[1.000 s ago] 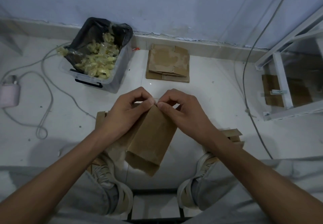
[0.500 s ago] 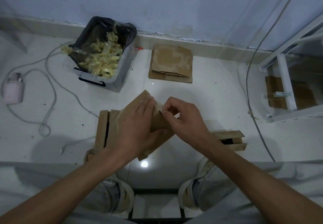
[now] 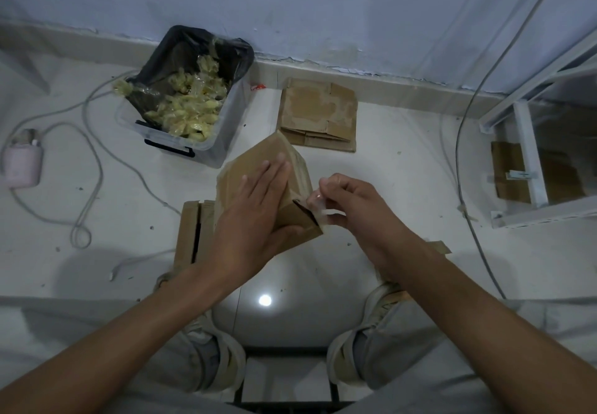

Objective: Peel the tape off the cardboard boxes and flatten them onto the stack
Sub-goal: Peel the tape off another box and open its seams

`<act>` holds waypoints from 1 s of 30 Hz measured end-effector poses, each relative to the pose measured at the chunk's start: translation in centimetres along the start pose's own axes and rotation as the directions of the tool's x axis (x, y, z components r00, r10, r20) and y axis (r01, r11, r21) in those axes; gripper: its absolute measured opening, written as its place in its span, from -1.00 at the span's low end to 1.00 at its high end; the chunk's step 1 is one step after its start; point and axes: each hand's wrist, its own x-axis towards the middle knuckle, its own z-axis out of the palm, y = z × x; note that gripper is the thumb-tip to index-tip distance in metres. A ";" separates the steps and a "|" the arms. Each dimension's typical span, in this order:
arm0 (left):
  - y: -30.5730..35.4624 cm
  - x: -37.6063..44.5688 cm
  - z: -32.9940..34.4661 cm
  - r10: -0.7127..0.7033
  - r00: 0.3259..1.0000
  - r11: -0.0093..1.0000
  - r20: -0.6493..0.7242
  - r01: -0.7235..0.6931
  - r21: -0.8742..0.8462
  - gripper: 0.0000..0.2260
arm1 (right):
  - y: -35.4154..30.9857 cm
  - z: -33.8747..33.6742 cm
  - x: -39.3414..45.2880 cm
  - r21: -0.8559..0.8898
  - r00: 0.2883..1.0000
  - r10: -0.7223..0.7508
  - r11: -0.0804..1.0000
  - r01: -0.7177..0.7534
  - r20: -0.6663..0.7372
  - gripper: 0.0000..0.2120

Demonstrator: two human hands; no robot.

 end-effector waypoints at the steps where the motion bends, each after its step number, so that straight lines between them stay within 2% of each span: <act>1: -0.1 0.0 0.0 0.007 1.000 1.000 -0.008 -0.007 -0.020 -0.15 | 0.0 -0.1 -0.1 0.019 1.000 0.008 1.000 -0.008 -0.008 -0.70; 6: 0.0 0.1 -0.2 0.003 1.000 0.992 0.016 -0.001 -0.123 -0.17 | 0.2 -0.2 0.0 -0.055 0.998 -0.048 0.997 0.045 -0.047 -0.70; 12: -0.1 0.3 -0.7 0.017 0.999 0.970 0.044 -0.005 -0.244 -0.24 | 0.5 -1.0 0.3 0.232 0.998 0.058 0.970 -0.066 0.040 -0.69; 15: -0.2 0.3 -0.7 0.072 0.997 0.968 0.036 -0.062 -0.244 -0.39 | 0.3 -1.0 0.3 0.265 0.994 0.092 0.959 -0.102 0.050 -0.65; 18: -0.4 0.2 -0.5 0.104 0.994 0.967 0.031 -0.094 -0.237 -0.46 | -0.3 -0.8 0.2 0.027 1.000 0.016 0.999 -0.016 0.022 -0.70; 21: -0.6 0.2 -0.8 0.113 0.993 0.973 -0.028 -0.116 -0.200 -0.50 | -0.9 0.2 -0.2 -0.213 0.997 -0.081 0.974 0.081 0.010 -0.63; 22: -0.6 0.3 -1.1 0.114 0.992 0.977 -0.050 -0.121 -0.174 -0.50 | -0.7 0.5 -0.4 -0.338 0.991 -0.137 0.932 0.133 0.013 -0.62; 24: -0.5 0.4 -1.6 0.116 0.991 0.983 -0.066 -0.124 -0.135 -0.49 | 0.1 0.8 -0.7 -0.585 0.952 -0.301 0.763 0.275 0.056 -0.60; 25: -0.5 0.4 -1.7 0.126 0.990 0.983 -0.059 -0.132 -0.129 -0.50 | 0.5 0.7 -0.6 -0.625 0.924 -0.374 0.703 0.339 0.079 -0.63; 27: -0.6 0.5 -1.7 0.152 0.988 0.978 -0.031 -0.155 -0.142 -0.50 | 1.0 0.2 -0.1 -0.605 0.877 -0.465 0.665 0.438 0.124 -0.72; 30: -0.8 0.6 -1.6 0.184 0.983 0.972 -0.004 -0.183 -0.148 -0.51 | 0.8 -0.9 0.5 -0.613 0.853 -0.493 0.623 0.485 0.174 -0.74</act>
